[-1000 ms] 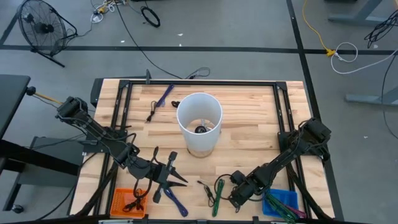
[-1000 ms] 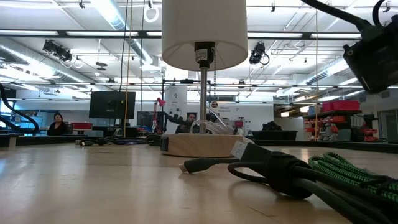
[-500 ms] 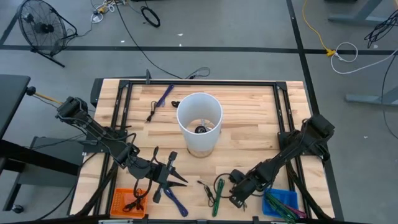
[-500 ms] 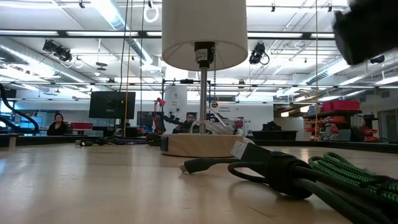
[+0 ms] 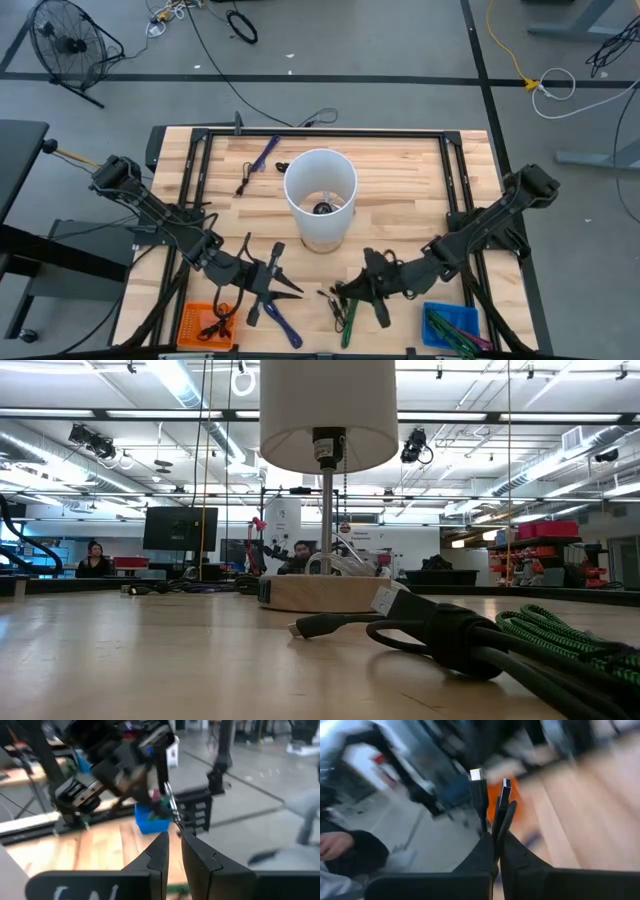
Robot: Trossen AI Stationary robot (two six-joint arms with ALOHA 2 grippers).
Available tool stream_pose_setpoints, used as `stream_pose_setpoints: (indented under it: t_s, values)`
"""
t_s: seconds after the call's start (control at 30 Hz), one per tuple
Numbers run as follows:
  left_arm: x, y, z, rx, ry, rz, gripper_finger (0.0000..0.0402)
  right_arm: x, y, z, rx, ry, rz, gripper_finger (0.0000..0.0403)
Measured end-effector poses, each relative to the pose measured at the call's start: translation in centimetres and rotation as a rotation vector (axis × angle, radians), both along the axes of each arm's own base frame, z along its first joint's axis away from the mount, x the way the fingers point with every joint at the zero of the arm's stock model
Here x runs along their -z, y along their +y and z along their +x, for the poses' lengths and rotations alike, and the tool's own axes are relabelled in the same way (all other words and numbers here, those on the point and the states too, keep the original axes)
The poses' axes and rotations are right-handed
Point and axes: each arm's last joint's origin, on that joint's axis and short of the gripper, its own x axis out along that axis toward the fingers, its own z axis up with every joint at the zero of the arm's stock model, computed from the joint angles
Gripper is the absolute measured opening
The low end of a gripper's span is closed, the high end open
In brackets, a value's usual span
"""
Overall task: Pick & Place USB Port
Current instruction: Put the black charger cable into the orange bin
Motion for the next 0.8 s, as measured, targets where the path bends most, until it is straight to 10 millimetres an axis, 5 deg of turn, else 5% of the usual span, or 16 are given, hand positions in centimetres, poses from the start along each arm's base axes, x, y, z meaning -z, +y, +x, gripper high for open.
stream_pose_setpoints:
  t_s: [0.23, 0.57, 0.8]
  values:
    - [-0.9, 0.6, 0.5, -0.047, -0.076, -0.047, 0.0074, -1.5, -0.2, 0.8, -0.04, -0.218, -0.133, 0.0002]
    - [-1.0, 2.0, 1.4, -0.054, -0.067, -0.157, 0.0186, -2.3, -1.7, 1.8, -0.022, -0.331, -0.26, 0.0002]
    - [-1.0, 2.7, 1.8, -0.082, -0.062, -0.19, 0.0226, -2.5, -2.2, 2.2, -0.031, -0.396, -0.335, 0.0002]
